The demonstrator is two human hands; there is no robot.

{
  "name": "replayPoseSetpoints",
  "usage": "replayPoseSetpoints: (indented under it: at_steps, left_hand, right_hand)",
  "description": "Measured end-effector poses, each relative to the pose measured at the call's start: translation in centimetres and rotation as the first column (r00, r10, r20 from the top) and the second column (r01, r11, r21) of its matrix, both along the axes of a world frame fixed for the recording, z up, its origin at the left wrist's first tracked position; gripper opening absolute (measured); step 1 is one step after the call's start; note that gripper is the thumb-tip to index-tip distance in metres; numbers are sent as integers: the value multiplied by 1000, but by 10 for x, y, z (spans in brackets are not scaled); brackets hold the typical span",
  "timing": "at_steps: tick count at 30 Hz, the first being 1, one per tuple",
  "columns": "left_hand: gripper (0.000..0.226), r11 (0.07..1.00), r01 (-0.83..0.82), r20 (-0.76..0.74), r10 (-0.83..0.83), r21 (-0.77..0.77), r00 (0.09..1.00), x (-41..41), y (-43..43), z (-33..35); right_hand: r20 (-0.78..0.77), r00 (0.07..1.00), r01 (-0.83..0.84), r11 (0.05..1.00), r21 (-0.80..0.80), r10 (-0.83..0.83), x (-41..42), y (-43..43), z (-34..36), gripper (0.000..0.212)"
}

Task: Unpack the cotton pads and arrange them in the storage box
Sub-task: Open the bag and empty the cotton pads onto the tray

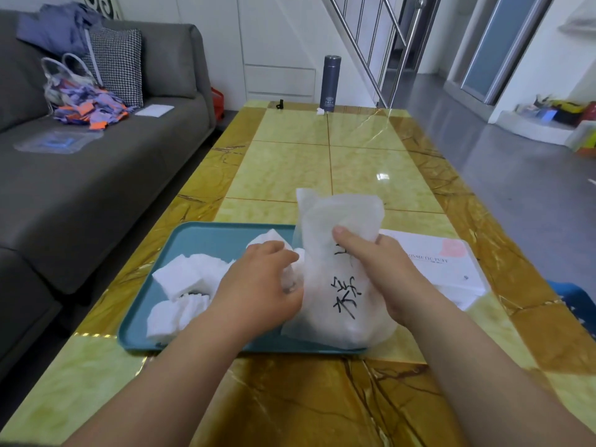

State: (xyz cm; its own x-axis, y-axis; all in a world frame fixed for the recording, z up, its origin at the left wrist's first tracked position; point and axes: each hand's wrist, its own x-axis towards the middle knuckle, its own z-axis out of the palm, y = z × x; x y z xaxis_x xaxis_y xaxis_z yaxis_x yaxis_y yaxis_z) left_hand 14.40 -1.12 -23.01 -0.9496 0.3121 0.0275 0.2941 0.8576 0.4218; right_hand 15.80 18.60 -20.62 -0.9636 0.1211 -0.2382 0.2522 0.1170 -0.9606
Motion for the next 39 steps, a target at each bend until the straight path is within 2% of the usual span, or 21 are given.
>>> replayPoseSetpoints:
  at_steps: [3,7,9,11,14,18,20,22,24,26,28,29,30,32,34,37,39]
  left_hand:
    - [61,1000,16,-10,-16,-5,1000,-3,1,-4]
    - [50,989,141,-228,-146,-38,963,-3,17,-9]
    - [47,981,181,-189,-166,64,968,-1,26,-7]
    - [54,972,174,-92,-161,156,983,2,33,-6]
    - [59,976,193,-31,-191,101,981,1,40,-7]
    - [43,981,163,32,-167,103,985,-5,53,-14]
    - [35,990,102,42,-106,94,993,-3,55,-12]
    - [27,999,3,102,-8,53,995,-3,55,-14]
    - [21,996,28,70,-34,84,997,-4,54,-18]
    - [12,990,67,30,-71,128,997,-9,51,-25]
    - [8,980,2,57,-14,197,998,-12,47,-30]
    - [9,969,-27,44,17,247,999,-13,45,-31]
    - [13,954,-36,20,31,299,999,-14,44,-32]
    - [20,932,-12,-6,16,363,1000,-12,41,-32]
    - [32,913,65,-6,-69,402,998,-8,42,-29]
    - [47,869,173,12,-202,464,979,3,50,-22]
    - [55,849,160,34,-204,503,978,8,55,-18]
  right_hand:
    - [42,997,-63,987,148,57,4,1,0,39]
    - [-40,999,19,985,174,-12,5,-1,9,48]
    - [-90,996,15,988,157,-1,7,-1,17,47]
    - [-134,991,-7,987,158,28,10,-3,20,52]
    - [-216,976,-1,982,191,43,14,-7,18,47]
    - [-242,966,-45,978,202,94,16,-8,13,45]
    - [-250,960,-54,957,286,129,16,-3,14,45]
    - [-231,954,-71,891,447,193,18,3,15,60]
    - [-168,952,-107,794,599,255,18,13,15,70]
    - [-85,943,-173,691,702,322,21,22,14,59]
    - [-18,926,-216,569,794,377,23,29,15,48]
    - [-10,922,-218,538,814,388,24,32,13,39]
    - [-18,924,-212,550,808,383,25,33,13,31]
    - [-59,952,-153,633,759,300,27,32,9,40]
    - [-119,975,-50,708,704,188,27,26,9,46]
    - [-224,970,78,758,648,91,28,15,16,53]
    - [-283,958,127,818,561,46,25,8,19,54]
